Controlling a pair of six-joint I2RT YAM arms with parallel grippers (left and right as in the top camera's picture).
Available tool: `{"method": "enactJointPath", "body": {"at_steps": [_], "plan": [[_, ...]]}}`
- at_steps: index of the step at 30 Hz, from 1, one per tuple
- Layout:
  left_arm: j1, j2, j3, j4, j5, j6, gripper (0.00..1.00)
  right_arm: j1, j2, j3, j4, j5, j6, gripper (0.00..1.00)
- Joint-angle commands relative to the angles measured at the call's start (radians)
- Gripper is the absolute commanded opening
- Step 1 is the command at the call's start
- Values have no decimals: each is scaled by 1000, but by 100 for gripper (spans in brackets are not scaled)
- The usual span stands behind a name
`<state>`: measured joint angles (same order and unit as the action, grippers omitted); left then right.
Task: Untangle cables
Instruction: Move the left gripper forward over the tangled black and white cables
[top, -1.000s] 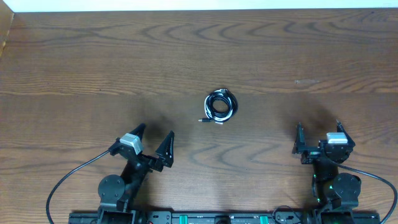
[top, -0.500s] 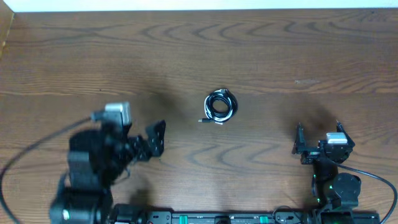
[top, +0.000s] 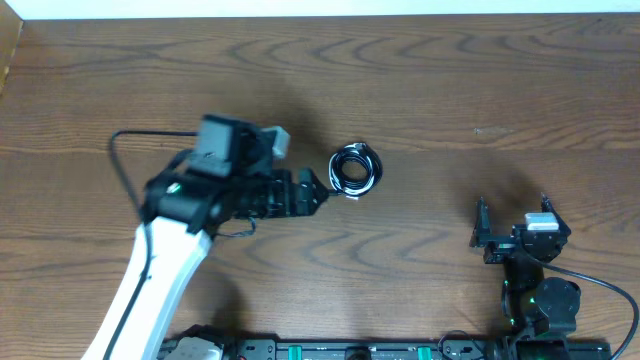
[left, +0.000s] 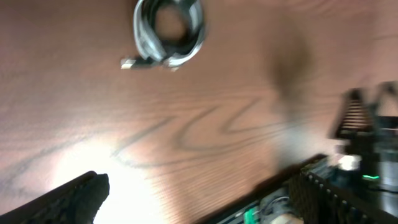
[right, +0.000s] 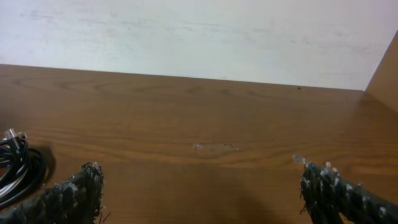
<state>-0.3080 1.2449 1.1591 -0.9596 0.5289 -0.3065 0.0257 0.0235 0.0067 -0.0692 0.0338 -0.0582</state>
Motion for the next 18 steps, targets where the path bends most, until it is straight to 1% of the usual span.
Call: {"method": "enactJointPath", "body": {"at_steps": [1,3,4,10,18], "plan": [[-85,111,122,-76,-250,-47,98,-5,-4,-2,-3,5,9,99],[-110,166,171,-91,-296,-47,98,-5,-4,-2,-3,5,9,99],[-119,199,192,-60,-310,-47,98,-5,-4,-2,-3,5,9,99],[-122,299,193,137,-309,-59,98,-5,-4,-2,-3,5,9,99],[-128,488,193,273,-281,-73,98,-5,-4,-2,-3,5,9,99]]}}
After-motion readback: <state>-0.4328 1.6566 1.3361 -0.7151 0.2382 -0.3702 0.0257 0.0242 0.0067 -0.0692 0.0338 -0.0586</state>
